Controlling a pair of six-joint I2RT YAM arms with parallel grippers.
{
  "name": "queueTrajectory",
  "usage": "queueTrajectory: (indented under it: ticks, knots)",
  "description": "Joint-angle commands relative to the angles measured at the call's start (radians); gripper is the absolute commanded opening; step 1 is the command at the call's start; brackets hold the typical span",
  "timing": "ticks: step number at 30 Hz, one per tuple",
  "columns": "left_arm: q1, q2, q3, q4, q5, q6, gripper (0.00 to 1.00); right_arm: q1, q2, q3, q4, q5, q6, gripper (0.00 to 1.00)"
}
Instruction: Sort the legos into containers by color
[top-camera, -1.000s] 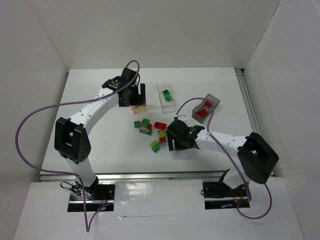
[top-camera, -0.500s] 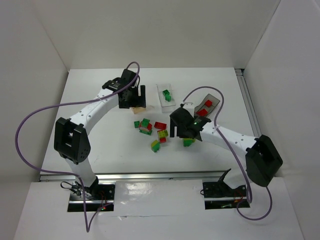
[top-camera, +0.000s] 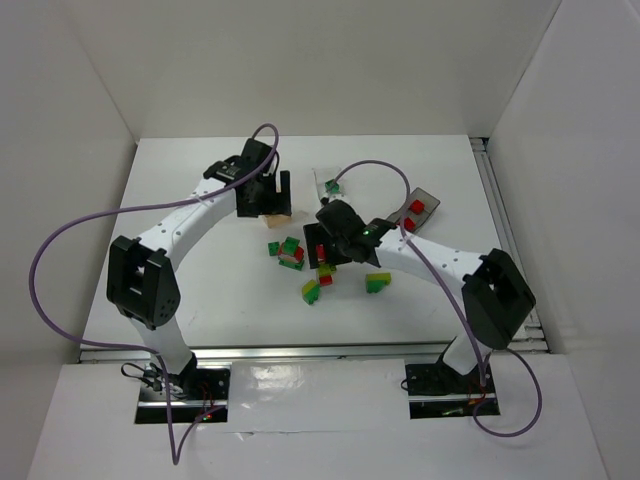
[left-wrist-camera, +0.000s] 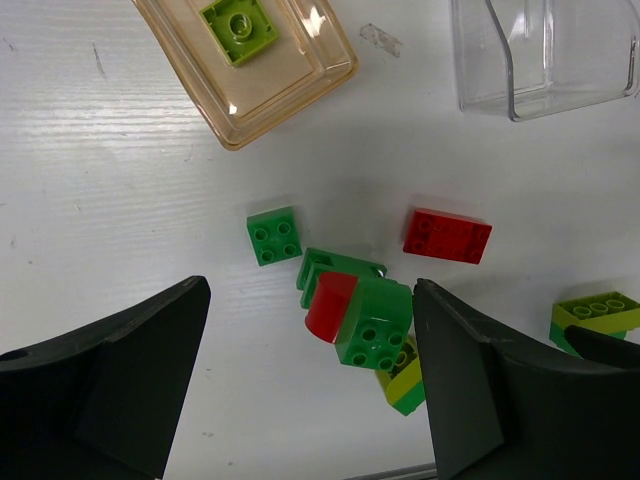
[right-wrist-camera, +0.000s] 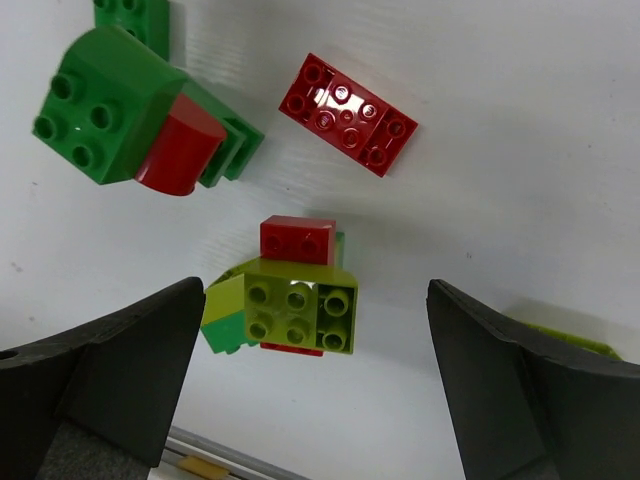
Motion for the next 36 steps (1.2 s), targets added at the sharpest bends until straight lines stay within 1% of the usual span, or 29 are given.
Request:
queueTrajectory:
  ticks: [1,5,6,7,8,9,12,15,20,22,25,28,29,31,32,34,35,36]
  knots:
    - [0.004,-0.046,-0.017,0.000,-0.009,0.009,0.92,0.009,0.033,0.062,-0.011,-0.005,-0.044,0.99]
    - [0.004,-0.046,-0.018,0.009,-0.009,0.009,0.92,0.009,0.073,0.083,-0.024,0.008,-0.044,0.92]
    - [0.004,-0.046,-0.018,0.009,-0.009,0.009,0.92,0.009,0.073,0.083,-0.024,0.008,-0.044,0.86]
    - [0.004,-0.046,-0.018,0.009,-0.009,0.009,0.92,0.009,0.073,0.083,-0.024,0.008,-0.044,0.83]
    - [0.004,-0.046,-0.018,0.009,-0.009,0.009,0.92,0.009,0.073,0.073,-0.024,0.008,-0.044,0.78]
    - [0.004,-0.046,-0.018,0.009,-0.009,0.009,0.92,0.009,0.073,0.073,-0.024,-0.001,-0.035,0.76]
    - [0.004,-0.046,-0.018,0.009,-0.009,0.009,0.92,0.009,0.073,0.063,-0.024,-0.011,-0.035,0.76]
    - [0.004,-0.046,-0.018,0.009,-0.009,0.009,0.92,0.018,0.083,0.053,-0.034,-0.011,-0.035,0.82]
    - [0.004,-0.046,-0.018,0.009,-0.009,0.009,0.92,0.029,0.104,0.053,-0.034,-0.020,-0.035,0.82]
    - [0.004,-0.046,-0.008,0.009,-0.009,0.009,0.92,0.029,0.113,0.062,-0.034,-0.020,-0.044,0.80]
    - [0.004,-0.046,-0.008,0.009,-0.009,0.009,0.92,0.029,0.113,0.062,-0.044,-0.011,-0.044,0.73]
    - [0.004,-0.046,-0.008,0.009,-0.009,0.009,0.92,0.029,0.113,0.062,-0.053,-0.011,-0.044,0.71]
    - [0.004,-0.037,-0.008,0.009,-0.009,0.009,0.92,0.029,0.113,0.062,-0.053,-0.011,-0.053,0.68]
    - [0.004,-0.037,-0.008,0.009,-0.009,0.018,0.92,0.029,0.113,0.072,-0.083,0.050,-0.066,0.60]
    - [0.004,-0.037,-0.008,0.009,-0.009,0.019,0.92,0.029,0.100,0.073,-0.093,0.064,-0.079,0.50]
    - [0.004,-0.037,0.002,0.009,-0.009,0.019,0.92,0.020,0.078,0.082,-0.105,0.064,-0.091,0.45]
    - [0.004,-0.037,0.002,0.009,0.012,0.031,0.92,-0.002,0.051,0.091,-0.105,0.051,-0.105,0.42]
    - [0.015,-0.037,0.002,0.009,0.038,0.043,0.92,-0.014,0.035,0.091,-0.105,0.037,-0.105,0.42]
